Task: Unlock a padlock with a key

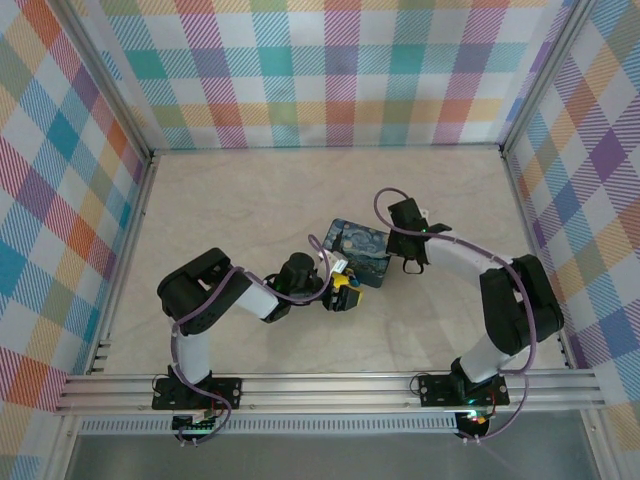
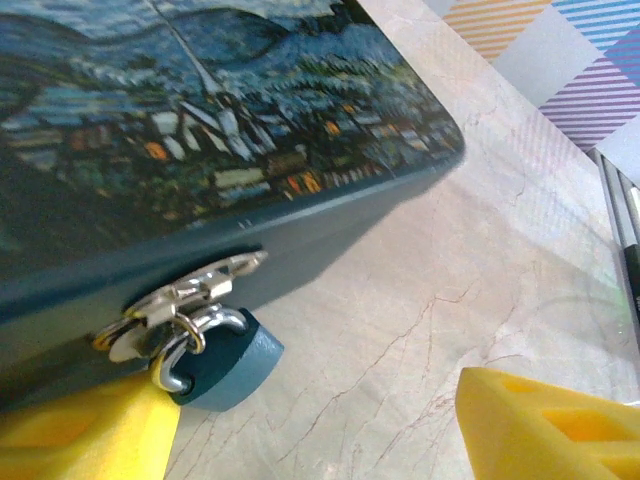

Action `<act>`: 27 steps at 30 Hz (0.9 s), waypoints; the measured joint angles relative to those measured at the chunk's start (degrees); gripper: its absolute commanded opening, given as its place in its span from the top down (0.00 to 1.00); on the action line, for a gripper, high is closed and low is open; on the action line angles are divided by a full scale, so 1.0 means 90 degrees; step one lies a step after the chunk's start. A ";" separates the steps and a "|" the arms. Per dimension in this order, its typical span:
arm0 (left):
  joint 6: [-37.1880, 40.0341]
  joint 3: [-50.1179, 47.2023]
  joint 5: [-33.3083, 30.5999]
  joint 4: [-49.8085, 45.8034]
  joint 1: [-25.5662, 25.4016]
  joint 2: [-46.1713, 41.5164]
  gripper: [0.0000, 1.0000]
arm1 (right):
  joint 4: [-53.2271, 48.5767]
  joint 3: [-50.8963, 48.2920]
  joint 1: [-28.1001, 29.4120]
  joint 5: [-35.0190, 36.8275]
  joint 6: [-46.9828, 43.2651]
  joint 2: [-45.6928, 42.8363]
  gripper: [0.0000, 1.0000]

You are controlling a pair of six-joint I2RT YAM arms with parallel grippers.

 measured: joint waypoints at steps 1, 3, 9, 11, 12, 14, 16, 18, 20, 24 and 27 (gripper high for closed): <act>-0.0046 -0.0012 0.0039 0.0097 0.0000 0.0000 0.29 | 0.0015 0.0012 0.0012 -0.0063 -0.0017 0.0051 1.00; -0.0151 -0.0034 0.0114 0.0316 0.0034 0.0000 0.30 | 0.0022 0.0027 0.0036 -0.0138 -0.0029 0.0153 1.00; -0.0367 -0.0066 0.0267 0.0709 0.0102 0.0000 0.30 | 0.0000 0.0136 0.0041 -0.0248 -0.0119 0.0355 1.00; -0.0391 -0.0068 0.0267 0.0724 0.0107 0.0002 0.30 | 0.0000 0.0172 0.0041 -0.0284 -0.0141 0.0355 1.00; -0.0393 -0.0066 0.0260 0.0721 0.0107 0.0005 0.30 | 0.0005 0.0194 0.0041 -0.0294 -0.0143 0.0355 1.00; -0.0406 -0.0066 0.0226 0.0707 0.0107 0.0015 0.30 | 0.0005 0.0226 0.0041 -0.0318 -0.0141 0.0355 1.00; -0.0408 -0.0066 0.0146 0.0695 0.0107 0.0056 0.29 | 0.0007 0.0240 0.0041 -0.0355 -0.0141 0.0355 1.00; -0.0408 -0.0063 0.0012 0.0644 0.0107 0.0112 0.29 | 0.0007 0.0253 0.0041 -0.0379 -0.0141 0.0355 1.00; -0.0410 -0.0058 -0.0146 0.0457 0.0107 0.0136 0.28 | 0.0010 0.0262 0.0041 -0.0406 -0.0141 0.0355 1.00; -0.0415 -0.0005 -0.0379 0.0325 0.0107 0.0155 0.26 | 0.0015 0.0262 0.0049 -0.0432 -0.0143 0.0355 1.00; -0.0410 0.0053 -0.0508 0.0262 0.0107 0.0155 0.25 | 0.0029 0.0262 0.0049 -0.0457 -0.0143 0.0355 1.00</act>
